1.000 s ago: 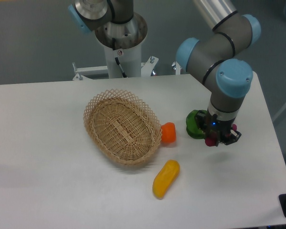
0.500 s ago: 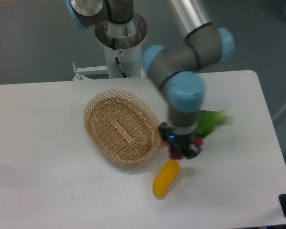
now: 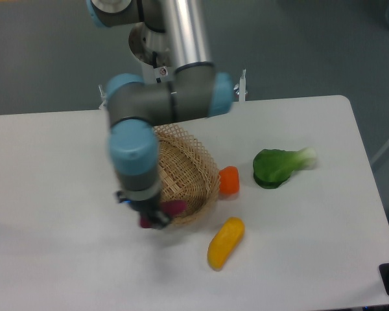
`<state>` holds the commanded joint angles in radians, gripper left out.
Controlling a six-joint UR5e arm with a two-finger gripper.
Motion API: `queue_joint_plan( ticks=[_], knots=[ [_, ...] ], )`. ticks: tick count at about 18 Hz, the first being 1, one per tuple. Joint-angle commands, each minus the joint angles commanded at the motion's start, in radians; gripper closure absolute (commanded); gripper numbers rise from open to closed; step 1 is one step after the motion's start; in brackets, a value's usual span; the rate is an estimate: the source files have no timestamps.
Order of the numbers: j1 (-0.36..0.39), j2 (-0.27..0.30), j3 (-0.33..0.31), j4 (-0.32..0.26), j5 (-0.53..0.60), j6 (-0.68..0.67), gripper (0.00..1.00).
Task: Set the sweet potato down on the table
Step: 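Carry the purple sweet potato past the basket and lower it to the table, then open the gripper to release the sweet potato and lift away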
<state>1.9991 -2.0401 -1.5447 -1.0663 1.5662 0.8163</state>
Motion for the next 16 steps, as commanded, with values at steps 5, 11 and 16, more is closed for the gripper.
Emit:
queue_joint_plan(
  ticks=[5,11,16],
  knots=[
    [-0.086,-0.063,-0.009,0.072,0.003,-0.089,0.86],
    [-0.098,-0.081,-0.034,0.075,0.0,-0.098,0.45],
    [-0.098,-0.074,-0.028,0.075,0.003,-0.098,0.04]
  ],
)
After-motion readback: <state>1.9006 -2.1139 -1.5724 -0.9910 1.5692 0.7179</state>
